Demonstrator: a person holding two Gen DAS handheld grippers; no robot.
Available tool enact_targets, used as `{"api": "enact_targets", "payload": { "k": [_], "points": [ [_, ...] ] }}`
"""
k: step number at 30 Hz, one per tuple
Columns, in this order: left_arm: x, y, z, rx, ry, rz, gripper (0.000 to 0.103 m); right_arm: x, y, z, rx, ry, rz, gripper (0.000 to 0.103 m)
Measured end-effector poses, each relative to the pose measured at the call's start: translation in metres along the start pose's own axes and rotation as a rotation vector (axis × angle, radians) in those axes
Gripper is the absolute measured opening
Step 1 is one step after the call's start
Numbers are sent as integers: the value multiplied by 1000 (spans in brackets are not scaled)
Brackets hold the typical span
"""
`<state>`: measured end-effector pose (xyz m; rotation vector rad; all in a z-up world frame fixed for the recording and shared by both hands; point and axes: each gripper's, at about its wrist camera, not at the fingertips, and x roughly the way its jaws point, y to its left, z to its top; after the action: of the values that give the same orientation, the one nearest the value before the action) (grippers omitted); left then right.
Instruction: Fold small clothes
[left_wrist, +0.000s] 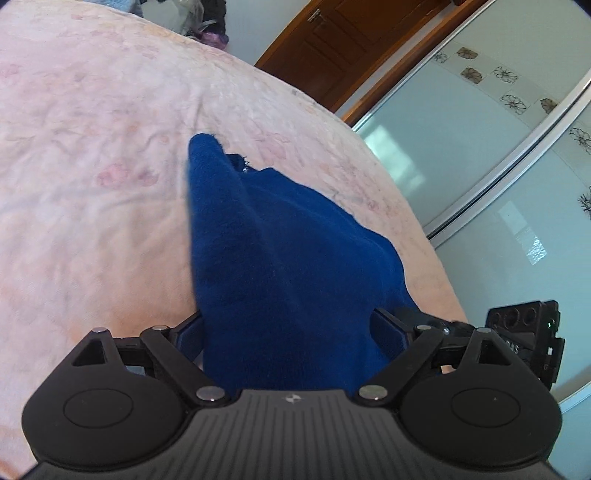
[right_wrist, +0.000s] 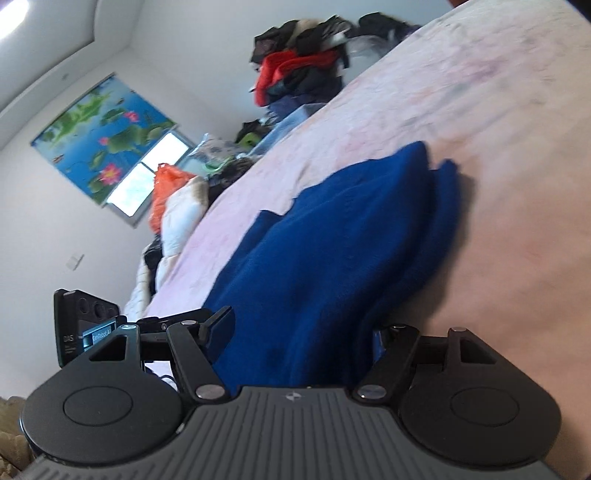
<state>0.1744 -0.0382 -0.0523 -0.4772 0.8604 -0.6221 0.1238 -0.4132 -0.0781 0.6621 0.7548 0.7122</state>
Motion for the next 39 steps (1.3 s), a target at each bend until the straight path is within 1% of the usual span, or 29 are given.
{"api": "enact_targets", "payload": {
  "k": [2, 3, 4, 5, 6, 7, 8, 10, 13, 15, 19, 21, 23, 25, 26, 27, 29, 31, 32, 33, 34, 35, 37, 39],
  "points": [
    [3, -2, 0, 18, -7, 4, 91, 8, 1, 6, -3, -13, 1, 71],
    [3, -4, -1, 28, -11, 17, 77, 11, 0, 7, 2, -20, -7, 68],
    [5, -5, 0, 44, -8, 47, 53, 12, -1, 9, 12, -24, -31, 57],
    [6, -5, 1, 56, -3, 70, 48, 13, -4, 9, 30, -17, -56, 47],
    [3, -3, 2, 50, -6, 61, 41, 12, -7, 9, 49, -18, -61, 34],
    [2, -1, 3, 36, -10, 43, 34, 11, -8, 7, 61, -22, -53, 29],
    [0, -1, 4, 32, -19, 38, 32, 10, -6, 6, 58, -24, -55, 28],
    [-5, -4, 6, 53, -43, 56, 29, 9, 5, 5, 14, -30, -81, 25],
    [-13, -17, 8, 121, -89, 92, 28, 8, 25, 8, -81, -43, -117, 24],
    [-20, -23, 15, 162, -118, 104, 28, 7, 39, 14, -137, -57, -124, 24],
    [-32, -30, 38, 181, -167, 99, 28, 5, 55, 33, -189, -90, -109, 24],
    [-33, -32, 49, 185, -182, 109, 28, 9, 63, 44, -213, -109, -103, 24],
    [-29, -31, 58, 183, -163, 135, 28, 13, 65, 53, -216, -119, -97, 24],
    [-17, -25, 65, 160, -113, 168, 30, 25, 61, 63, -183, -108, -98, 24],
    [-8, -18, 67, 143, -79, 191, 30, 32, 55, 67, -160, -88, -104, 24],
    [0, -11, 68, 124, -47, 208, 30, 40, 48, 70, -126, -65, -122, 25],
    [10, 2, 65, 89, 14, 225, 33, 53, 33, 70, -54, -25, -172, 30],
    [5, 7, 60, 63, 10, 213, 40, 56, 23, 62, -11, 7, -198, 36],
    [-2, 7, 57, 71, 2, 216, 43, 53, 24, 57, -20, 12, -197, 39],
    [-8, 5, 54, 83, -3, 221, 51, 48, 26, 49, -42, 19, -189, 45],
    [-14, 4, 50, 90, -5, 221, 60, 42, 27, 43, -60, 27, -185, 59],
    [-21, 3, 44, 92, -1, 213, 63, 34, 29, 36, -69, 31, -185, 63],
    [-33, 6, 30, 75, 31, 178, 64, 19, 29, 23, -65, 43, -187, 62],
    [-39, 11, 16, 36, 78, 133, 64, 1, 26, 10, -45, 40, -197, 62]
  ]
}}
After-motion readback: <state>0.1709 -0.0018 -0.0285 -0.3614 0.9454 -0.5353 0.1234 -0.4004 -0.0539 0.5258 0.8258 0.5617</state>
